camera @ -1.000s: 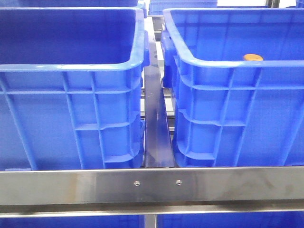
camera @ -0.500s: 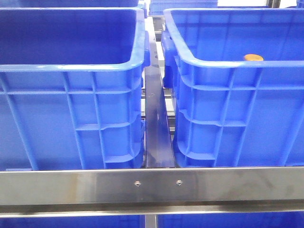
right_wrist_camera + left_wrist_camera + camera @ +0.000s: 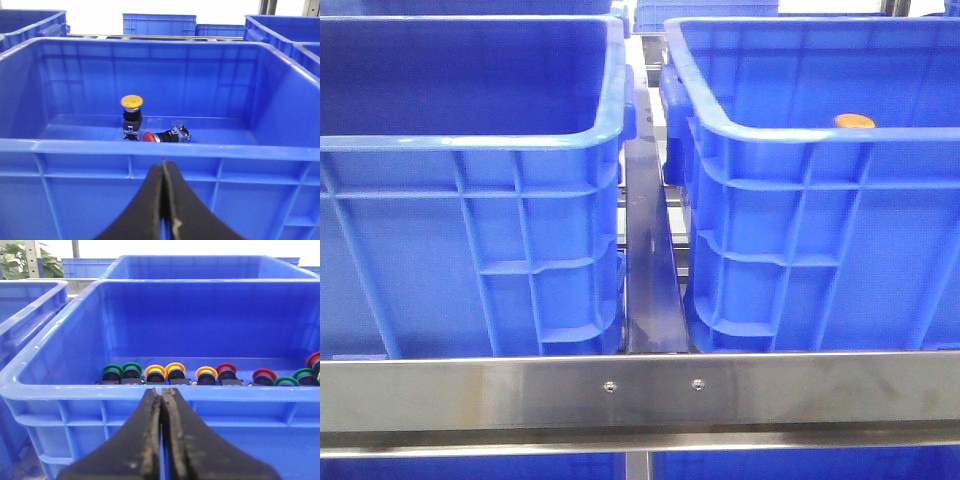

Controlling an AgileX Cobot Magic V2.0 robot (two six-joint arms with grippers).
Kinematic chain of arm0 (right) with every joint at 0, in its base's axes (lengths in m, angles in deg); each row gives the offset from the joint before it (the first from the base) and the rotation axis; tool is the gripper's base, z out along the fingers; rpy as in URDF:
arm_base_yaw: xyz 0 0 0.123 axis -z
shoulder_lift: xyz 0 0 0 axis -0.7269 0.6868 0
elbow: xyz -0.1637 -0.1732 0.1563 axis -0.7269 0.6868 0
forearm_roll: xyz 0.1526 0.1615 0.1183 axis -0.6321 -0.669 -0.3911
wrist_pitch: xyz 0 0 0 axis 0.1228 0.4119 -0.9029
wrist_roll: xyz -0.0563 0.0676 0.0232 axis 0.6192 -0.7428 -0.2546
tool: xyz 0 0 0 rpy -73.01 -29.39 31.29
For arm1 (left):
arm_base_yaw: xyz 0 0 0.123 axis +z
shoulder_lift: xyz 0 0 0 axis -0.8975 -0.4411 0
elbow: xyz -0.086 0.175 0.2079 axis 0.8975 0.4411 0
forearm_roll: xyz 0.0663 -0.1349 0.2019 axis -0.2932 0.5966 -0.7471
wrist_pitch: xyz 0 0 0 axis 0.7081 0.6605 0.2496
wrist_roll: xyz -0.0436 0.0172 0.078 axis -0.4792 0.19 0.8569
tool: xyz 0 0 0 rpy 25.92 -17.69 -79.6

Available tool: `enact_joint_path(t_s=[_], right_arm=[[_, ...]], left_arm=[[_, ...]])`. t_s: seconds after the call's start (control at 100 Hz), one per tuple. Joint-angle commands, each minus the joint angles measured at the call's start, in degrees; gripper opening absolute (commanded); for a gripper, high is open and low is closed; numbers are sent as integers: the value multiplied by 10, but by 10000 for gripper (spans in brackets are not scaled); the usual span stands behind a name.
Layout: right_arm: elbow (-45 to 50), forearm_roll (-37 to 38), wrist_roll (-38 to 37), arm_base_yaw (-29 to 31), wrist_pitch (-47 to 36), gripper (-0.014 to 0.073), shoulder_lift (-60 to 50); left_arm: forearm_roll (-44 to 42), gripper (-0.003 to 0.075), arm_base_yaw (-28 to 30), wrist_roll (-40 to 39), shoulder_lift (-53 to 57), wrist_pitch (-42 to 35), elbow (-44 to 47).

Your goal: Pick red and yellow buttons and place in box

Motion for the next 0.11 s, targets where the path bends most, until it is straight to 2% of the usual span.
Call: enact_joint_path(t_s=[0.0,0.1], right_arm=[[-9,6,-1,1,-44,-67,-14],[-9,6,-1,1,-44,-67,-14]], left_arm=[[0,-20,2,-6,17,-45,31],[0,-20,2,-6,17,-45,31]])
